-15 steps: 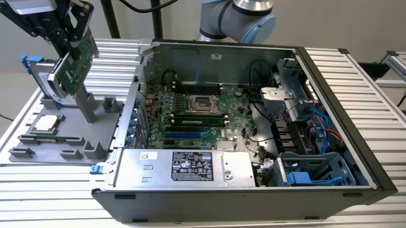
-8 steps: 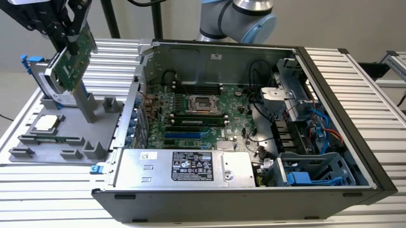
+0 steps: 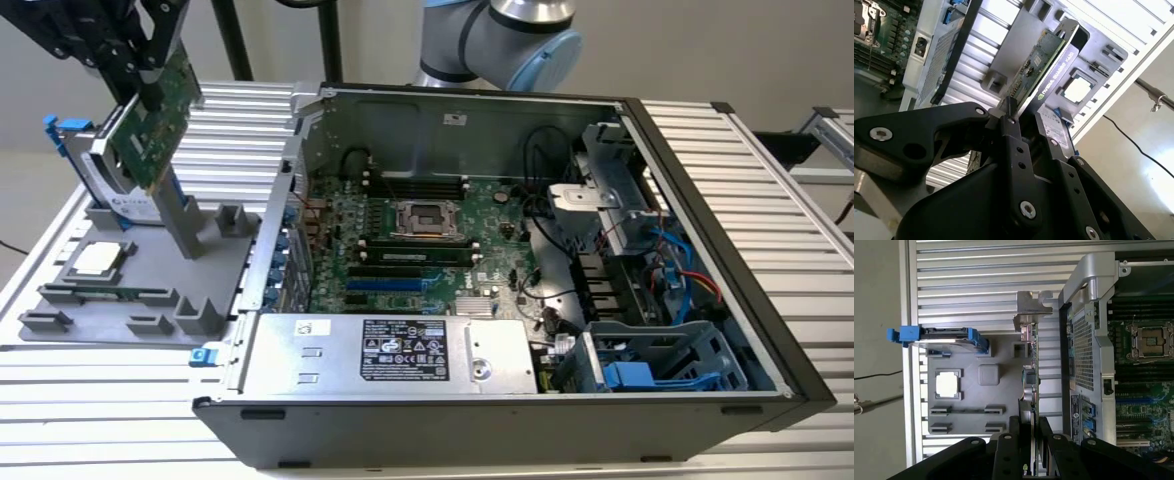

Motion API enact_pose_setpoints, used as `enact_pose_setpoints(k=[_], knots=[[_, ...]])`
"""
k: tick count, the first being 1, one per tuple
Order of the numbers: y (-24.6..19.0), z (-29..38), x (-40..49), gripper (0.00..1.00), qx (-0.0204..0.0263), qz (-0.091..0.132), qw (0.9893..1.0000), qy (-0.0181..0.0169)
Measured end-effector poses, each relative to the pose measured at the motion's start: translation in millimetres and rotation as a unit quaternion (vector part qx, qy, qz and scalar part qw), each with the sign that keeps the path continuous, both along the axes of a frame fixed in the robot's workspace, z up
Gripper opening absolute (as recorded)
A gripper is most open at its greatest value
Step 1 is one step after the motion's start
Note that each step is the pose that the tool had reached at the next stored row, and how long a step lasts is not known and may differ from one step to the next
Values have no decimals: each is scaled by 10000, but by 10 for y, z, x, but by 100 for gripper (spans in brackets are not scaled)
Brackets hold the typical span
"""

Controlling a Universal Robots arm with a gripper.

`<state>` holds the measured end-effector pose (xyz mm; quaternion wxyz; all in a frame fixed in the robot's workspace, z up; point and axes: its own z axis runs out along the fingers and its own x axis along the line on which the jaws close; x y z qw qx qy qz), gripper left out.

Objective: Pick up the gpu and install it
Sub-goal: 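Pick up the gpu and move the gpu toward the slot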

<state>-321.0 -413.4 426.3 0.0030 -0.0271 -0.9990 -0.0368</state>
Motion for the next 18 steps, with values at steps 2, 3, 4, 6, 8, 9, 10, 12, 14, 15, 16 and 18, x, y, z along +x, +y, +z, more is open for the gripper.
enact_pose_setpoints(k=[2,3,4,6,8,9,10,12,14,15,16,18], knots=[[0,1,1,0,0,0,10000,1],[0,2,4,0,-1,0,10000,1],[0,2,9,0,-1,1,10000,1],[0,1,18,0,0,1,10000,0],[1,2,29,0,0,0,10000,0],[1,2,34,0,0,0,10000,0],[1,2,40,0,0,0,10000,0],[1,2,53,0,0,0,10000,0],[2,3,65,0,0,0,10000,0],[2,3,70,0,0,0,10000,0],[3,3,74,0,0,0,10000,0],[3,3,85,0,0,0,10000,0]])
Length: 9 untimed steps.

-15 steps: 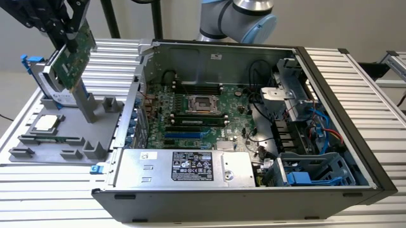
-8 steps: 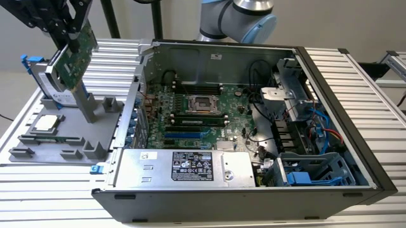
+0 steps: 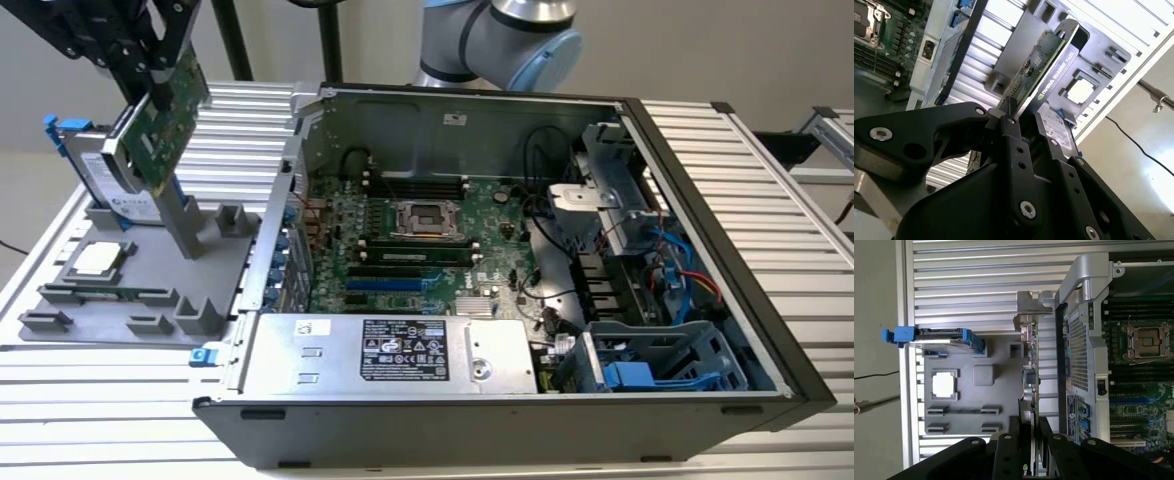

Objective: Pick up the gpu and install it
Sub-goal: 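Pick up the gpu and move the gpu toward the slot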

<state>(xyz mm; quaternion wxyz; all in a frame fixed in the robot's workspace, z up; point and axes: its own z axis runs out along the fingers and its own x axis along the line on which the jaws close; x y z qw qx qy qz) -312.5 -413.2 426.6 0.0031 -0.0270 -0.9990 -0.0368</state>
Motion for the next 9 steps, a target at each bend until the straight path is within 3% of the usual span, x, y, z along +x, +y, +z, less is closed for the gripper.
enact_pose_setpoints(k=[9], knots=[[1,2,52,0,0,0,10000,0]])
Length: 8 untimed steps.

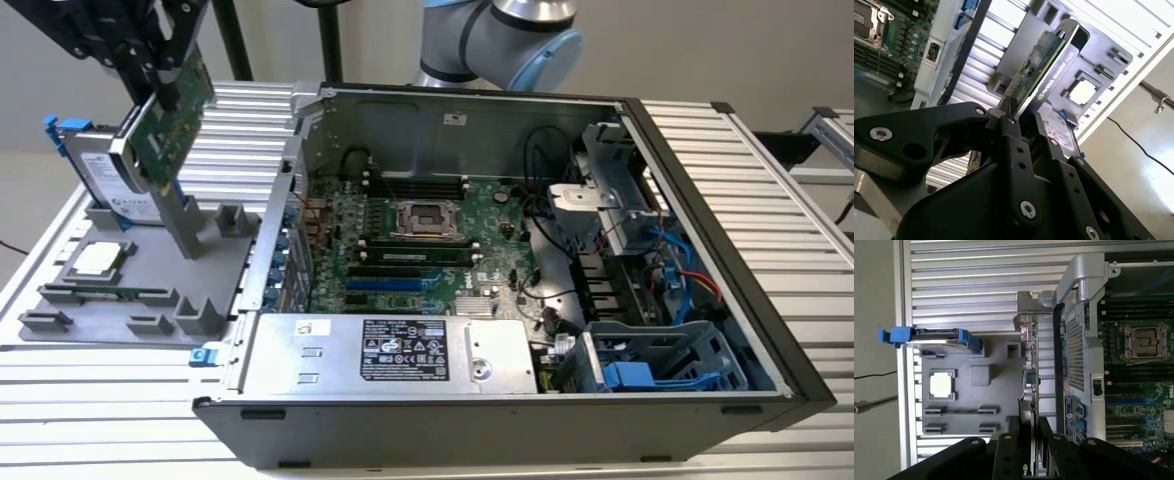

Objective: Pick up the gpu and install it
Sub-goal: 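Pick up the gpu and move the gpu toward the slot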

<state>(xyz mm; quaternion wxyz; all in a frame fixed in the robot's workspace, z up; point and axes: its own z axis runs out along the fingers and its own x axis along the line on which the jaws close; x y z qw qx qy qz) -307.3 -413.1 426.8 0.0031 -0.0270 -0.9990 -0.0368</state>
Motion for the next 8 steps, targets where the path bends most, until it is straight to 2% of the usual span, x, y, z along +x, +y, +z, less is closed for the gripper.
enact_pose_setpoints(k=[8], knots=[[0,1,44,0,0,0,10000,0]])
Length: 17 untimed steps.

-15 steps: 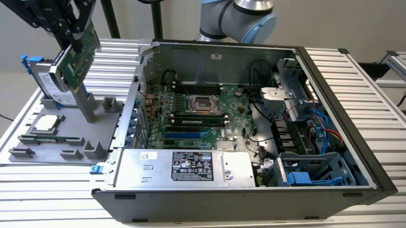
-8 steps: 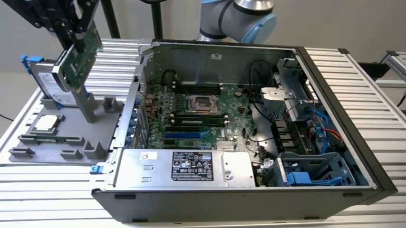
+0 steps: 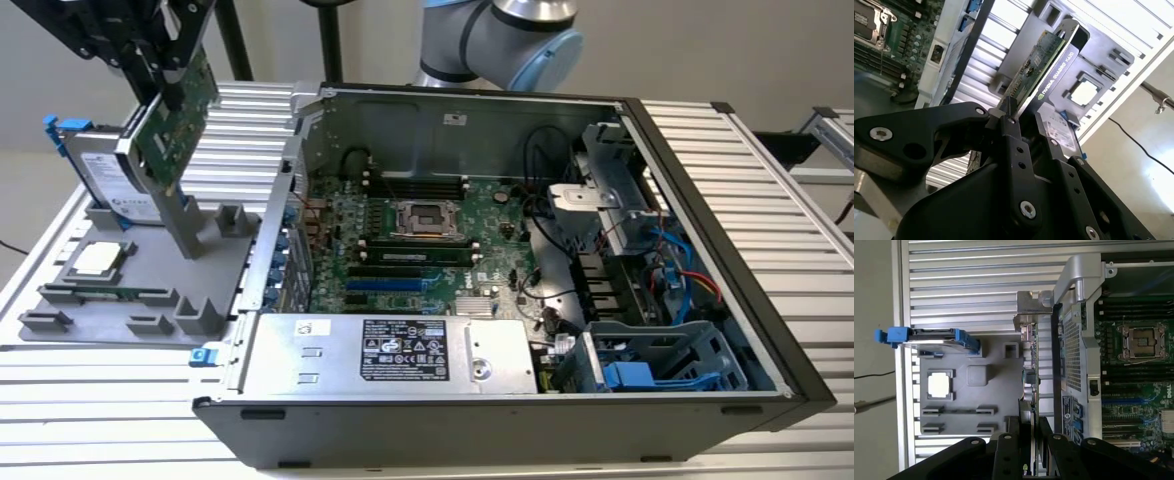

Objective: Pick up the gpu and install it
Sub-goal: 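Pick up the gpu and move the gpu toward the slot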

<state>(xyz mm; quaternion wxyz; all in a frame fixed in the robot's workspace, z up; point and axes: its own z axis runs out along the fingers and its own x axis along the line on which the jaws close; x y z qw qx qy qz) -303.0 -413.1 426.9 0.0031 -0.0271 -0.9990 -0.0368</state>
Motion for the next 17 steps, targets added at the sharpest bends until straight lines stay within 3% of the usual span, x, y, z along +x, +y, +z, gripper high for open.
enact_pose_setpoints(k=[17], knots=[[1,3,89,0,0,0,10000,0]])
